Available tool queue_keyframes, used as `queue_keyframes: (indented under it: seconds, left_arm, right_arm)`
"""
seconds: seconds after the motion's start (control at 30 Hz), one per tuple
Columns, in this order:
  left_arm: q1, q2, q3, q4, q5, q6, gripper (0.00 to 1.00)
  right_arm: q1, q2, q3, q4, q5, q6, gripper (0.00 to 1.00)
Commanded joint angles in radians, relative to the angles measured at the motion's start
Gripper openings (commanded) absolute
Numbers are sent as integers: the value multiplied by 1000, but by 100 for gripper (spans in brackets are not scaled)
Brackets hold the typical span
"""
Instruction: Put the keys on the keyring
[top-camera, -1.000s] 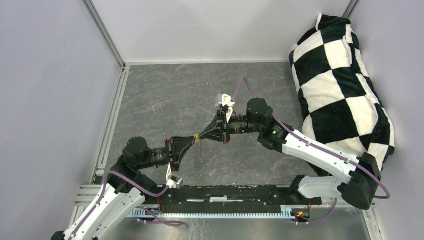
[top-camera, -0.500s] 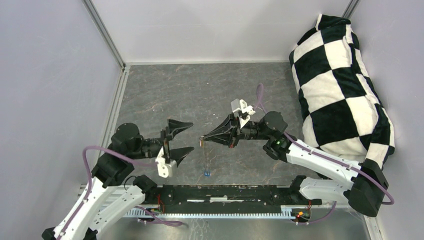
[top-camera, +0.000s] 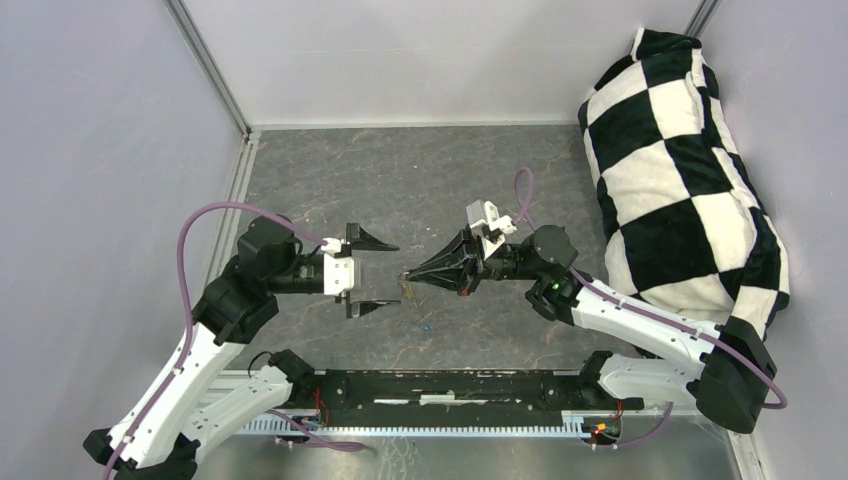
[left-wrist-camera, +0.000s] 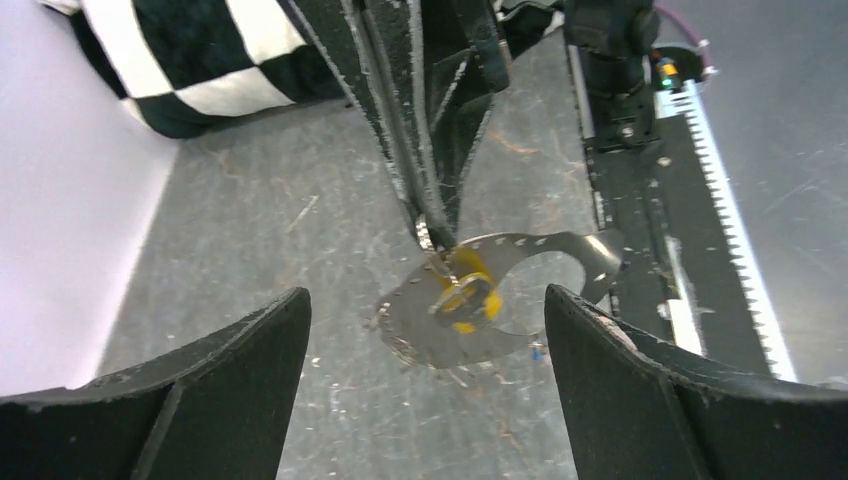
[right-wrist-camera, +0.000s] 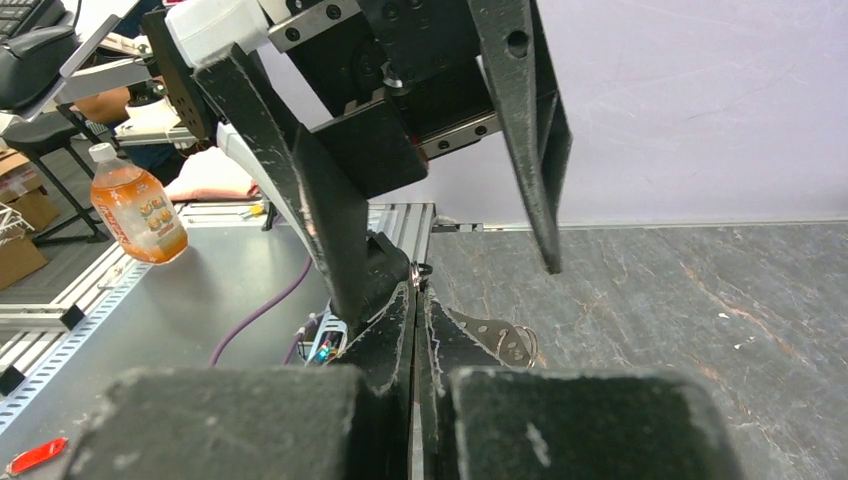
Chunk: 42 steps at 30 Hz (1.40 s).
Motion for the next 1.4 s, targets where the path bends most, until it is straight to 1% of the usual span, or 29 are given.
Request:
queue_keyframes:
  seconds: [0.0, 0.03, 0.07, 0.1, 0.17, 0.27, 0.37, 0.43, 0.57, 0.67, 0.7, 0.77, 0.8, 0.83, 0.9, 0.93, 0.97, 1.0, 1.03, 1.07, 1.13, 1.2, 1.3, 1.37]
  left_arm:
    - [2, 23, 50, -63, 90, -129, 86]
    - [2, 30, 50, -74, 101, -129, 82]
    - [2, 34, 48, -79, 112, -134, 74]
    - [2, 31, 46, -72, 116, -143, 69]
    - [2, 20, 30, -30, 115, -181, 63]
    - [2, 7, 1, 42, 90, -247, 51]
    - [2, 16, -7, 77, 79, -279, 49]
    - [2, 21, -8, 85, 74, -281, 46]
    - [2, 25, -24, 102, 61, -287, 33]
    - [2, 41, -22, 98, 40, -298, 17]
    - [2, 48, -18, 90, 37, -299, 15]
    - [2, 50, -14, 86, 43, -301, 5]
    - [2, 50, -16, 87, 49, -303, 3]
    - [2, 50, -17, 87, 50, -305, 3]
    - [2, 50, -22, 90, 44, -314, 13]
    - [1, 50, -24, 87, 43, -314, 14]
    - [2, 52, -24, 81, 36, -308, 12]
    - [2, 54, -21, 71, 25, -301, 5]
    - [2, 55, -18, 59, 7, -297, 3]
    - [2, 55, -15, 48, -7, -292, 2]
    - [2, 55, -5, 19, -15, -267, 2]
    - [2, 64, 13, -34, -11, -222, 2]
    - [2, 86, 42, -128, -16, -114, 2]
    - [2, 97, 61, -175, -37, -72, 2]
  right_arm:
    - [-7, -16, 7, 26, 26, -36, 0]
    - [-6, -17, 8, 25, 30, -37, 0]
    - [-7, -19, 8, 21, 35, -41, 0]
    - [-7, -19, 8, 17, 39, -44, 0]
    - [-7, -20, 7, 9, 49, -52, 1]
    - [-7, -22, 4, 5, 61, -61, 1]
    - [-6, -16, 5, 10, 56, -62, 0]
    - [-7, -13, 5, 13, 52, -61, 1]
    - [-7, -5, 8, 28, 42, -50, 0]
    - [-6, -1, 4, 40, 39, -41, 0]
    - [-7, 1, 2, 49, 39, -37, 0]
    - [-6, 3, -7, 62, 38, -27, 1]
    - [-7, 6, -10, 67, 38, -23, 0]
    - [-7, 8, -11, 71, 38, -19, 1]
    - [-8, 10, -12, 78, 34, -13, 0]
    - [-7, 10, -12, 78, 31, -11, 0]
    - [-7, 9, -10, 74, 25, -11, 0]
    - [-6, 8, -8, 65, 23, -12, 0]
    - [-8, 3, -2, 42, 13, -20, 0]
    - [-8, 1, 10, 3, 4, -36, 1]
    - [-13, -2, 52, -117, -17, -93, 6]
    - [-22, -6, 106, -274, -34, -161, 16]
    - [-40, 0, 205, -515, -43, -280, 31]
    - [-43, 26, 293, -674, -60, -362, 36]
